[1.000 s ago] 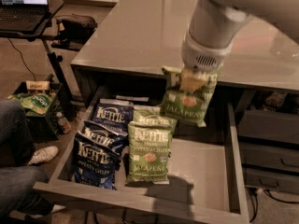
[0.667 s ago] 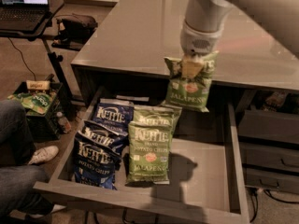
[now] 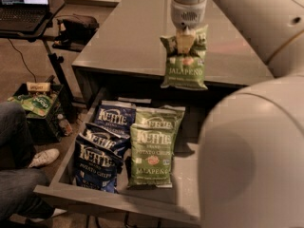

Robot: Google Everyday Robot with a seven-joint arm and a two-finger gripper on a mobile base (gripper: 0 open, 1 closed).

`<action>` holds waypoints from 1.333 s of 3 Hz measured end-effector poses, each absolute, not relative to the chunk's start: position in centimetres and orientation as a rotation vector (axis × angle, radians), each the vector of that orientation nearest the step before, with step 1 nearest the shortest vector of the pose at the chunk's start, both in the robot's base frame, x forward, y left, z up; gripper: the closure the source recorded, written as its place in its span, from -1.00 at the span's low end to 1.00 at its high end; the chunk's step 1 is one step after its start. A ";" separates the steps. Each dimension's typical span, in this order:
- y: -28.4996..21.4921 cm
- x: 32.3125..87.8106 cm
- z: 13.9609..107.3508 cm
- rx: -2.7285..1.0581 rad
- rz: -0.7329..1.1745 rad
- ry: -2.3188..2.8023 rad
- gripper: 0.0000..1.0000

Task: Pick green jalapeno chip bag from top drawer and place on counter

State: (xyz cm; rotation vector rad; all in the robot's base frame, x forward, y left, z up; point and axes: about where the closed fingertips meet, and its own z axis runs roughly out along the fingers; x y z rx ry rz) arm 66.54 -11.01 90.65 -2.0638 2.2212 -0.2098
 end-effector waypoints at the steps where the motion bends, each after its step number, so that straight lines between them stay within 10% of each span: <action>1: -10.9 68.7 93.7 -1.978 -0.269 2.163 1.00; 4: -13.1 67.3 95.8 -1.949 -0.340 2.169 1.00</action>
Offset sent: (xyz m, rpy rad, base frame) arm -0.0518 -0.0070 0.0400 0.0077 -0.0967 -0.0279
